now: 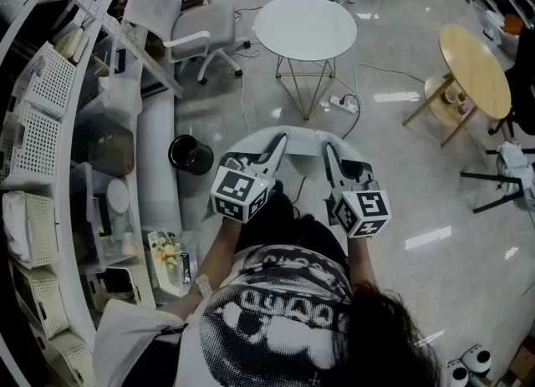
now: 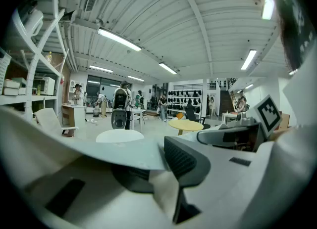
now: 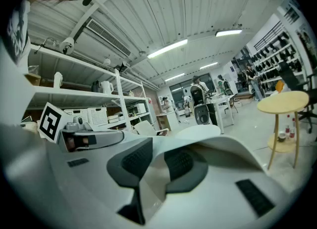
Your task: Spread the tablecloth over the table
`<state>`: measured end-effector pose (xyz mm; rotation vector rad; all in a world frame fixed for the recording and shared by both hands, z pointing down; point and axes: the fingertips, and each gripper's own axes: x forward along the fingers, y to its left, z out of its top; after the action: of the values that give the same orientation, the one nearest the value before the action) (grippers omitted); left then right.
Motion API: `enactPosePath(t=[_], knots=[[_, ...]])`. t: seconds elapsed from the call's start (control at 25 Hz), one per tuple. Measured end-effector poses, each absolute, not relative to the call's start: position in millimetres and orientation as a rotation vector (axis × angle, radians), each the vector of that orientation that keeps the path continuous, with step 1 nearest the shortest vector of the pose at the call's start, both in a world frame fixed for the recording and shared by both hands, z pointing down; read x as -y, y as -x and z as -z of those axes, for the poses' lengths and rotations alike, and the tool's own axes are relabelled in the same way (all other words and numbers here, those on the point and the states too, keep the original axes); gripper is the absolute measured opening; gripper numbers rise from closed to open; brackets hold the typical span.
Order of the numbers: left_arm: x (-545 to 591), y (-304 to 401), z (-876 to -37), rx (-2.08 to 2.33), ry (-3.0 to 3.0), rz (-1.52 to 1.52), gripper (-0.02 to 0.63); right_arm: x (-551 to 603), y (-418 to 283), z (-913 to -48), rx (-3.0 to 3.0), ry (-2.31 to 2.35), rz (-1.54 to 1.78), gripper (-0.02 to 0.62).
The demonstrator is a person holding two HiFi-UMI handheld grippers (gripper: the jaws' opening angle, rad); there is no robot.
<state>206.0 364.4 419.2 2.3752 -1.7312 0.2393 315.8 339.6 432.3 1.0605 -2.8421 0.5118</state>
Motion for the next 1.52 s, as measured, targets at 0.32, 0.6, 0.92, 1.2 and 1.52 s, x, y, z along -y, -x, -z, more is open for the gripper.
enactPosePath(t=[0.32,0.6,0.92,1.2,1.52], knots=[[-367.1,-196.2,-423.0,1.751,-2.335,-0.245,0.064,-340.0,-306.2,-436.5,2.865,-0.994,-0.589,0.078],[-353.6,-181.5,-424.6,1.770,-2.307,-0.259,0.064,-323.9,-290.5,-438.5,2.869,-0.958,-0.617,0.078],[-323.5,-126.1,-433.0,1.788,-2.261,-0.240,0.064,-289.4,-233.8,-446.8,2.865,-0.903,-0.649,0.077],[-264.7,-53.8,-434.9,1.746,-2.302,-0.271,0.064,-235.7,-163.1,-449.6,2.827,-0.953,-0.687,0.077],[-210.5,27.1,-430.8,1.675,-2.362,-0.238,0.064,-186.9,-84.3,-447.6,2.796,-1.027,-0.728,0.077]])
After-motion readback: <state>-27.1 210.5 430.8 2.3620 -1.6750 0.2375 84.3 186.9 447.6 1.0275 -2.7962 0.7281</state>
